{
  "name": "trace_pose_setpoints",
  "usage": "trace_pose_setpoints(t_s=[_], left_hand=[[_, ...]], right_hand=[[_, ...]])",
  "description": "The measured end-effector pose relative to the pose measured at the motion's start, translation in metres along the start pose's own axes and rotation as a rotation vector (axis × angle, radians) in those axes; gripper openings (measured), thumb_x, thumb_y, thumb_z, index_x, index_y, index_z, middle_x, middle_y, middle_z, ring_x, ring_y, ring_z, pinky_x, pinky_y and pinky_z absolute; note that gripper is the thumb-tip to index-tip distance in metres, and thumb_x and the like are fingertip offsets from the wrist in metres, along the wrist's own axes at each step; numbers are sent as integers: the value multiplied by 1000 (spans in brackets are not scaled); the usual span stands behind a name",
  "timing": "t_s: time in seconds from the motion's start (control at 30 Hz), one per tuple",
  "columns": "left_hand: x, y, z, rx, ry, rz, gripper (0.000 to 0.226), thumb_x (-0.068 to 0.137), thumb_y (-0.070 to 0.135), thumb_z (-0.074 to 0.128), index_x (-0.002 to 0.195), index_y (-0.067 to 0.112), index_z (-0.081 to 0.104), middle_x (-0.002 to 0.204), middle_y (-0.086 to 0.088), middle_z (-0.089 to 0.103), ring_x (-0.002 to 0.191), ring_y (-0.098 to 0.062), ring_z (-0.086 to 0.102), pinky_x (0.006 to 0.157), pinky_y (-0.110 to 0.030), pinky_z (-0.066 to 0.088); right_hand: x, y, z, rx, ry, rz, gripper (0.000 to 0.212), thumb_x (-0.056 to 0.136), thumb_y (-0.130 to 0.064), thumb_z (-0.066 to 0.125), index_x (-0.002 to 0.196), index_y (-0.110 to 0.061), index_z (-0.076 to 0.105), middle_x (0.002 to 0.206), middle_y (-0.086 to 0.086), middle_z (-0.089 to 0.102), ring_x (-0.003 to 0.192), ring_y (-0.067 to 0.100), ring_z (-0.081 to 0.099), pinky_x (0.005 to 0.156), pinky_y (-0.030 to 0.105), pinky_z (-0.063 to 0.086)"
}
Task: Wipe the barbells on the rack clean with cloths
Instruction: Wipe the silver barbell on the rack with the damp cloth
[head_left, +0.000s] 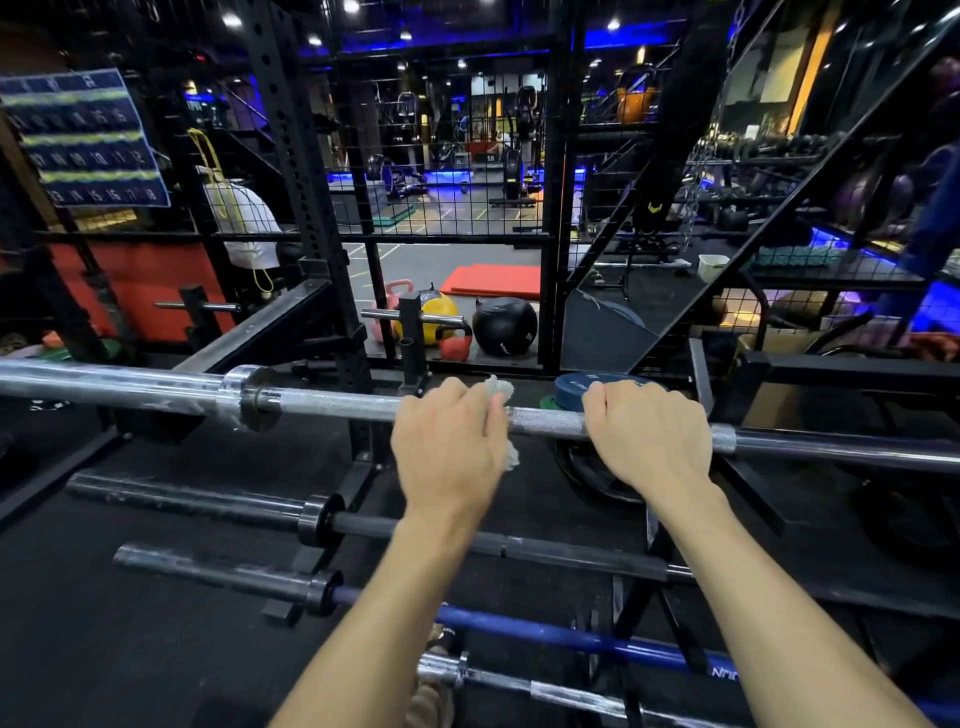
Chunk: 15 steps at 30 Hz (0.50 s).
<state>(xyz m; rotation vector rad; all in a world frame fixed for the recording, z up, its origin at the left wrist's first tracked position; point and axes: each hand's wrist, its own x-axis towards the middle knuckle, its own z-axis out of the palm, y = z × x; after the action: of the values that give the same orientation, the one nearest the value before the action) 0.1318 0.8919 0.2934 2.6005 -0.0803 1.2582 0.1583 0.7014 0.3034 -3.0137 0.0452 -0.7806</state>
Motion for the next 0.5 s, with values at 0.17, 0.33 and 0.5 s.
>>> trace_pose_setpoints(t_s=[0.17, 0.33, 0.5], left_hand=[[-7, 28, 11, -29, 13, 185, 30, 102, 33, 55, 75, 23, 64, 63, 6, 51, 54, -22, 48, 59, -36, 33], [-1, -7, 8, -65, 75, 14, 32, 100, 32, 54, 72, 21, 66, 62, 5, 49, 53, -23, 47, 61, -33, 26], [-12, 38, 13, -142, -46, 112, 33, 106, 35, 44, 93, 25, 73, 70, 6, 54, 60, -21, 50, 63, -39, 41]], right_hand=[[-2, 2, 1, -42, -15, -25, 48, 103, -31, 19, 67, -18, 47, 65, 0, 53, 61, 28, 48, 56, 34, 31], [0, 7, 2, -50, 13, -28, 45, 107, -29, 28, 66, -17, 45, 57, -1, 43, 55, 28, 46, 52, 33, 28], [-5, 12, 2, 194, 111, -66, 32, 107, -32, 28, 91, -18, 51, 59, -2, 52, 52, 26, 49, 51, 37, 38]])
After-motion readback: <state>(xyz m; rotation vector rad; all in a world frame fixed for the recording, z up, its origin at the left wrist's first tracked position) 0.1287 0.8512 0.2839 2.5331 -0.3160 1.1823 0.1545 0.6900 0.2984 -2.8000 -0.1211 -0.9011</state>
